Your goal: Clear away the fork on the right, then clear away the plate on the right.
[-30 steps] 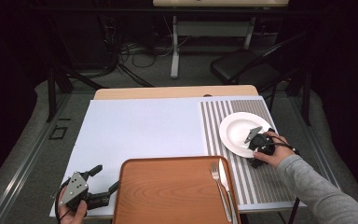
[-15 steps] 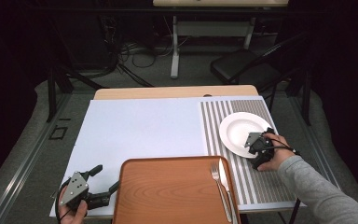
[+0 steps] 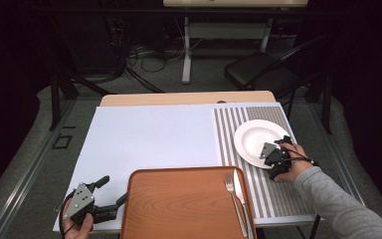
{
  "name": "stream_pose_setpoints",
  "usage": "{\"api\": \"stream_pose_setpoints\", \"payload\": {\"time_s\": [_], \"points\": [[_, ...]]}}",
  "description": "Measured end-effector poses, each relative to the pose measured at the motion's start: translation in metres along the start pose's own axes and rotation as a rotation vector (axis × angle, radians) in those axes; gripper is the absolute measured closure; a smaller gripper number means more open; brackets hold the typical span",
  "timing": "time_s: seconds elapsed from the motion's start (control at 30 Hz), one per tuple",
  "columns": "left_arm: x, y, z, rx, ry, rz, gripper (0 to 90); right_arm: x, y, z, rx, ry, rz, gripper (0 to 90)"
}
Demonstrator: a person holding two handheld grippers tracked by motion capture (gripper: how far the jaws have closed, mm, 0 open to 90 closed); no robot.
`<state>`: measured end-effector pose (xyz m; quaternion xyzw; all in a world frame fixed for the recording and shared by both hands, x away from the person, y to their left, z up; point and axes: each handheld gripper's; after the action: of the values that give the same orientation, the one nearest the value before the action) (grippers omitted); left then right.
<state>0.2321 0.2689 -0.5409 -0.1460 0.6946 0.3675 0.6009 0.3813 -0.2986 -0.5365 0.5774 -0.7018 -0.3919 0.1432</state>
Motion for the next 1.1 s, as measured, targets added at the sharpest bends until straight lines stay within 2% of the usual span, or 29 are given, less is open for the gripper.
{"api": "stream_pose_setpoints", "payload": {"time_s": [0.03,0.17,0.2,0.6,0.63,0.67,1.0,1.03,1.07,1.1], "points": [[0.0,-0.0001,0.0,0.0,0.002,0.0,15.7,0.0,-0.001,0.0006,0.007,0.001,-0.012,0.1],[0.0,-0.0004,0.0002,0.001,0.001,0.001,15.7,-0.0013,-0.0001,0.0004,0.013,0.018,0.008,0.0],[0.0,-0.0005,0.0002,0.001,0.001,0.001,15.7,-0.0008,-0.001,0.0015,0.021,0.012,-0.01,0.0],[0.0,-0.0007,0.0005,0.002,0.001,0.002,15.7,-0.0006,-0.0012,0.0017,0.019,0.002,-0.008,0.0],[0.0001,-0.0008,0.0003,0.002,0.002,0.002,15.7,-0.0002,-0.0024,0.0017,0.024,0.004,-0.027,0.0],[0.0,-0.0007,0.0003,0.001,0.001,0.003,15.7,-0.0007,-0.0011,0.0011,0.024,0.014,-0.014,0.0],[0.0001,-0.0008,0.0001,0.002,0.0,0.002,15.6,-0.0013,-0.0003,0.0007,0.025,0.027,-0.004,0.0],[0.0001,-0.0006,0.0001,0.001,0.0,0.002,15.7,0.0,-0.0034,0.0023,0.038,0.01,-0.051,0.0],[0.0001,-0.0005,0.0001,0.001,0.002,0.001,15.7,-0.0007,-0.0008,0.0025,0.033,0.008,-0.014,0.0],[0.0001,-0.0004,0.0002,0.0,0.003,0.001,15.7,-0.0009,-0.001,0.0019,0.034,0.019,-0.019,0.0]]}}
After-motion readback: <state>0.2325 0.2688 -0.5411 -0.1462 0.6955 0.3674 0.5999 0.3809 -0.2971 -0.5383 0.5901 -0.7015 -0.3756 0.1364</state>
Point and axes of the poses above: each handheld gripper's, and its own axes: y roughly backward along the jaws, x roughly out of its underside, z roughly to its left, and after that the axes turned 7 degrees about x, right-handed
